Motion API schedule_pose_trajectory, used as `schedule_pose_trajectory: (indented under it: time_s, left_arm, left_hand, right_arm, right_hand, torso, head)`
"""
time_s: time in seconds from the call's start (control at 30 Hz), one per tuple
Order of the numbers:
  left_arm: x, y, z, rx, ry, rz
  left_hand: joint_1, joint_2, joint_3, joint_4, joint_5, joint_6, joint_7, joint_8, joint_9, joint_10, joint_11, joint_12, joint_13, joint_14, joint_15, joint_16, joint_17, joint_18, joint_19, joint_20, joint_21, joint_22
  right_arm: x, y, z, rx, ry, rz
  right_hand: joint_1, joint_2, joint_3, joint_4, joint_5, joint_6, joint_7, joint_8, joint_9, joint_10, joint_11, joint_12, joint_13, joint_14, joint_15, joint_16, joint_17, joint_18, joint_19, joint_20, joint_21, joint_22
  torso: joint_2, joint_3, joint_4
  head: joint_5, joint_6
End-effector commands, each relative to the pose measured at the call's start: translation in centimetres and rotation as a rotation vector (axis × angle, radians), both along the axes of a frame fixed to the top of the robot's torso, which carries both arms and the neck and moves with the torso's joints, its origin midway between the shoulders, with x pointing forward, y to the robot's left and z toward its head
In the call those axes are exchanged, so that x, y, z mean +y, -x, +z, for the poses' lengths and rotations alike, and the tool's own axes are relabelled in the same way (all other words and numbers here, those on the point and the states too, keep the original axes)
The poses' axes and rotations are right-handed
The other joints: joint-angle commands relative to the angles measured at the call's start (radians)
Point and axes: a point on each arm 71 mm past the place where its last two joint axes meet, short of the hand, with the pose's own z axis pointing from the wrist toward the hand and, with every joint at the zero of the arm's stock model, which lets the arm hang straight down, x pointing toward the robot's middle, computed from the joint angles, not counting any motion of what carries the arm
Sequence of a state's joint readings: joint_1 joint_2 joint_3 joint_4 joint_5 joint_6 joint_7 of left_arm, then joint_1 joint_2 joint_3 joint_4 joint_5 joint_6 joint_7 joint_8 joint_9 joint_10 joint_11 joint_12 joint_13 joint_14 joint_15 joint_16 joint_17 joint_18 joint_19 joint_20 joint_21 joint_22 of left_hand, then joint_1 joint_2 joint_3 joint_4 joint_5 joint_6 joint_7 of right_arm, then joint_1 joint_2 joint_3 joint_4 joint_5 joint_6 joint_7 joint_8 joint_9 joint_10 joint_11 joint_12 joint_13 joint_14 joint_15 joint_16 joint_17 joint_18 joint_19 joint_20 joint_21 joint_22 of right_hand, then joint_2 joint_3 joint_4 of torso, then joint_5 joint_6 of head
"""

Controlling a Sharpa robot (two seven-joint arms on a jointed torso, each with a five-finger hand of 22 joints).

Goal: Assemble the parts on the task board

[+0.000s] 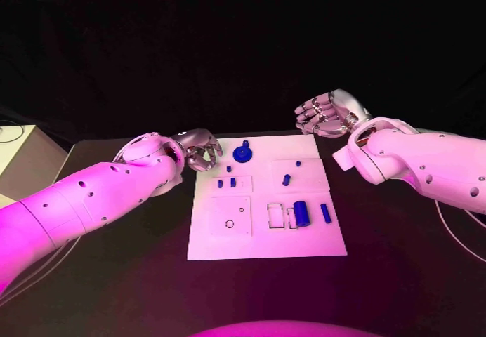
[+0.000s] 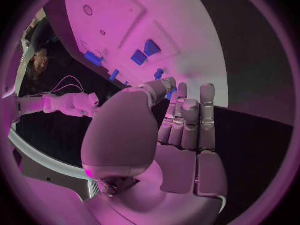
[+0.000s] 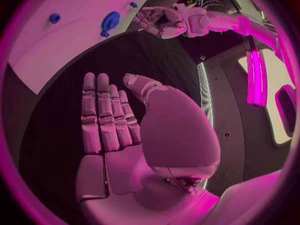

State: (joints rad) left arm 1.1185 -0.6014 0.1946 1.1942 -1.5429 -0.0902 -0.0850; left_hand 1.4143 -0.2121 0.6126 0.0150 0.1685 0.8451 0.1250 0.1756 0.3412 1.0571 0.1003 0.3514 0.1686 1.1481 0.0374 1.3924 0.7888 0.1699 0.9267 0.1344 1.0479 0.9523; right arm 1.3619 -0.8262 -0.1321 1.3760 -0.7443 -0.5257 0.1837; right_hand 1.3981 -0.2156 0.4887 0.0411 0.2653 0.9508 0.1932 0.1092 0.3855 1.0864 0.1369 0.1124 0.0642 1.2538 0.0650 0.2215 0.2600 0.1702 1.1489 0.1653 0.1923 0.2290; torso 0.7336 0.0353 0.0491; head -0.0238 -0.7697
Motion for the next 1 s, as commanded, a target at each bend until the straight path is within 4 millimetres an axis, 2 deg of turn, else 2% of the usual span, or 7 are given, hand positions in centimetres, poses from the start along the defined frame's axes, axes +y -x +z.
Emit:
schedule_pose_trajectory:
  time_s: [0.03,0.1,0.13,0.27,0.4,0.67,1.0]
  left_arm:
    - [0.8,0.0,0.6,-0.006,0.066,0.029]
    - [1.6,-0.1,1.1,0.006,0.142,0.056]
    - [2.3,-0.1,1.5,0.028,0.229,0.082]
    - [4.1,0.4,1.8,0.124,0.481,0.128]
    - [5.5,1.4,1.3,0.298,0.805,0.142]
    - [6.7,4.4,0.4,0.491,1.184,0.092]
    - [7.3,6.5,0.4,0.509,1.308,0.062]
  left_hand:
    - [-0.002,-0.002,0.000,-0.004,-0.002,-0.004,0.002,-0.004,-0.001,-0.012,0.002,-0.006,0.002,-0.012,0.000,-0.009,-0.012,0.005,-0.011,0.003,-0.006,-0.005]
    - [-0.005,0.001,0.001,-0.002,-0.001,0.006,0.012,0.000,0.001,-0.016,0.003,-0.005,0.004,-0.027,0.001,-0.017,-0.035,0.009,-0.027,0.005,-0.020,-0.018]
    - [-0.008,0.002,0.002,0.002,0.001,0.030,0.033,0.012,0.005,-0.027,0.007,-0.005,0.007,-0.092,0.004,-0.057,-0.131,0.013,-0.055,0.007,-0.047,-0.040]
    - [-0.014,0.010,-0.003,0.007,0.002,0.064,0.053,0.032,0.010,-0.040,0.016,0.013,0.019,-0.183,0.012,-0.145,-0.255,0.013,-0.082,0.014,-0.090,-0.062]
    - [-0.019,0.022,-0.013,0.013,0.002,0.061,0.060,0.032,0.006,-0.059,0.023,0.031,0.025,-0.212,0.019,-0.231,-0.303,0.013,-0.101,0.020,-0.147,-0.096]
    - [-0.046,0.025,-0.062,0.036,0.000,0.064,0.059,0.039,0.006,-0.072,0.024,0.046,0.028,-0.227,0.025,-0.295,-0.337,0.014,-0.103,0.030,-0.226,-0.150]
    - [-0.047,0.026,-0.075,0.042,-0.001,0.067,0.058,0.043,0.007,-0.074,0.024,0.049,0.028,-0.225,0.025,-0.302,-0.341,0.014,-0.093,0.030,-0.246,-0.166]
  right_arm:
    - [0.3,0.1,-0.6,0.025,0.179,0.077]
    - [0.1,0.1,-0.9,0.031,0.245,0.090]
    - [0.0,0.1,-1.1,0.034,0.309,0.099]
    - [-0.2,0.3,-1.8,0.033,0.469,0.112]
    - [-0.3,0.5,-2.4,0.012,0.638,0.095]
    - [-0.3,0.9,-3.6,-0.047,0.849,0.032]
    - [1.0,1.2,-4.9,-0.078,0.928,0.017]
  right_hand:
    - [0.007,0.006,-0.021,-0.007,-0.005,0.027,-0.010,0.008,-0.004,0.040,-0.016,0.004,0.000,0.072,-0.026,0.031,0.026,0.008,0.049,-0.031,0.063,0.040]
    - [0.009,0.007,-0.033,-0.013,-0.005,0.052,-0.021,0.011,-0.008,0.082,-0.032,0.001,0.002,0.158,-0.049,0.078,0.062,0.010,0.095,-0.062,0.138,0.092]
    - [0.009,0.008,-0.031,-0.013,-0.002,0.060,-0.026,0.010,-0.013,0.101,-0.039,-0.005,0.002,0.184,-0.056,0.105,0.086,0.007,0.102,-0.075,0.178,0.123]
    - [0.006,-0.003,-0.009,-0.014,0.000,0.094,-0.041,0.011,-0.025,0.159,-0.056,-0.026,0.008,0.235,-0.074,0.246,0.197,0.006,0.104,-0.096,0.312,0.234]
    - [-0.003,-0.015,0.024,-0.004,-0.004,0.108,-0.048,0.014,-0.027,0.191,-0.066,-0.041,0.016,0.234,-0.080,0.405,0.304,0.004,0.107,-0.099,0.428,0.342]
    - [-0.027,-0.047,0.072,0.033,-0.027,0.106,-0.051,0.018,-0.017,0.164,-0.064,-0.050,0.016,0.241,-0.078,0.759,0.587,-0.055,0.222,-0.092,0.818,0.748]
    - [-0.034,-0.070,0.077,0.056,-0.037,0.086,-0.044,0.013,-0.010,0.090,-0.049,-0.050,0.004,0.247,-0.066,0.956,0.758,-0.078,0.268,-0.079,0.957,0.896]
  torso:
    - [-0.001,-0.0006,0.0011]
    - [-0.002,-0.0006,0.0002]
    - [-0.002,-0.0011,0.0002]
    - [-0.002,-0.0012,-0.0005]
    - [-0.002,-0.0014,0.0001]
    - [-0.006,-0.0061,0.0047]
    - [-0.009,-0.0119,0.0070]
  head:
    - [-0.002,0.005]
    - [-0.003,0.008]
    - [-0.007,0.011]
    - [-0.022,0.023]
    - [-0.042,0.033]
    - [-0.065,0.037]
    - [-0.070,0.035]
